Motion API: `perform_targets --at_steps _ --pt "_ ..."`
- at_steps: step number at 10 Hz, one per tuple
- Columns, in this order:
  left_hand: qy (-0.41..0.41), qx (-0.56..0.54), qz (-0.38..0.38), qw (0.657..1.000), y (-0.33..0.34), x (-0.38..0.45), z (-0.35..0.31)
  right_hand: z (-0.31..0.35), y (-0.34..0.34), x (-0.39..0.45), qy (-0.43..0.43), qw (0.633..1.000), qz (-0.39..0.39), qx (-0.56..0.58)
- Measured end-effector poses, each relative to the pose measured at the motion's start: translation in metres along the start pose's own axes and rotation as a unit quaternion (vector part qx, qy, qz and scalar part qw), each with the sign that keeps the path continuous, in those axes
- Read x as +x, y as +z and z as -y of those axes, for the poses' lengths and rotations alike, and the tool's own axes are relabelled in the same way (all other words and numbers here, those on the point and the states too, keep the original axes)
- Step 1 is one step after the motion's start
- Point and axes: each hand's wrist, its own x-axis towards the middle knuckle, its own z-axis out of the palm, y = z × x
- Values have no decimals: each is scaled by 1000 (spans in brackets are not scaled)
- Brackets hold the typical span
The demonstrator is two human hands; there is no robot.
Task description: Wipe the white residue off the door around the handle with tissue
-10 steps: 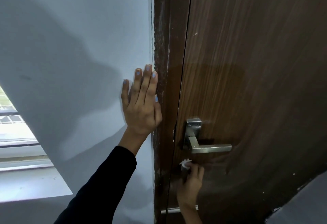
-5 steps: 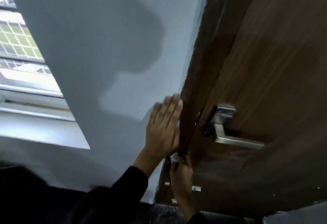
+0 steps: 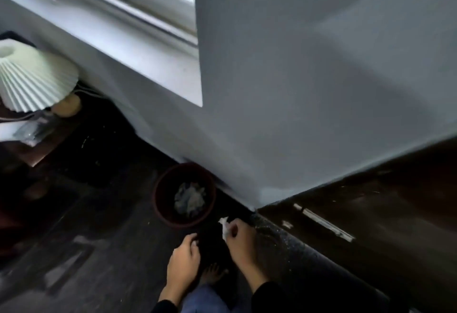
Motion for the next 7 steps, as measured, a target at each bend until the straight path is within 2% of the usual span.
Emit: perform_targets --at_steps 1,4,6,7 --pt "-41 -46 -29 998 12 30 27 2 40 30 -25 999 32 -17" --pt "-72 -100 -81 989 37 98 74 13 133 118 -63 991 106 -54" --pt "-61 -101 -68 991 39 109 71 1 139 131 -33 988 142 -49" --pt "-73 -93 -66 991 29 93 60 -13 122 109 -1 992 118 -35"
